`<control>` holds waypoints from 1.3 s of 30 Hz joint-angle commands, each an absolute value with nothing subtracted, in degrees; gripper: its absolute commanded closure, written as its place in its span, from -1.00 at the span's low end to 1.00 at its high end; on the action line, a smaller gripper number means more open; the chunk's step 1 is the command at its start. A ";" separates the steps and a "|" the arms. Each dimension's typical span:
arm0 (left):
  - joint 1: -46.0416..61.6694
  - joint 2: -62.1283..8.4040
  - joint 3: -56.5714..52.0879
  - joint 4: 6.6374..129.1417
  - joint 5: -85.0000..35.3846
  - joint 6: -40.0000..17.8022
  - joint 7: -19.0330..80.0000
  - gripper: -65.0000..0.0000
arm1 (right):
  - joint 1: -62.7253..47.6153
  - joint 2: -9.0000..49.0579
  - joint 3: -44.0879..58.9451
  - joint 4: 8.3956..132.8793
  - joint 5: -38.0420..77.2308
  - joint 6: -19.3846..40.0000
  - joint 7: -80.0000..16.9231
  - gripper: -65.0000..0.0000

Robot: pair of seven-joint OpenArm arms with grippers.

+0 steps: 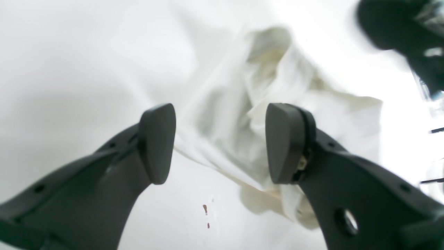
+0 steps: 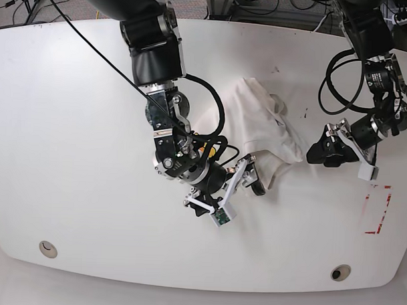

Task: Fold the T-shirt properly
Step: 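Tuck and smooth the folded bundle with the right gripper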

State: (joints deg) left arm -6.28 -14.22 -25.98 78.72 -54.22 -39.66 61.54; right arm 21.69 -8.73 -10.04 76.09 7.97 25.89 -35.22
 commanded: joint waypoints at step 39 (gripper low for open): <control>1.19 -25.80 -31.34 79.52 -67.21 -40.00 60.35 -0.18 | 22.81 -9.00 -12.35 69.14 16.13 25.63 -34.68 0.99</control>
State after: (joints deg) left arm 1.89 -24.53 -31.86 78.63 -66.43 -39.53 61.49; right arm 21.82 -8.27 -12.10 64.49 15.07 25.45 -35.20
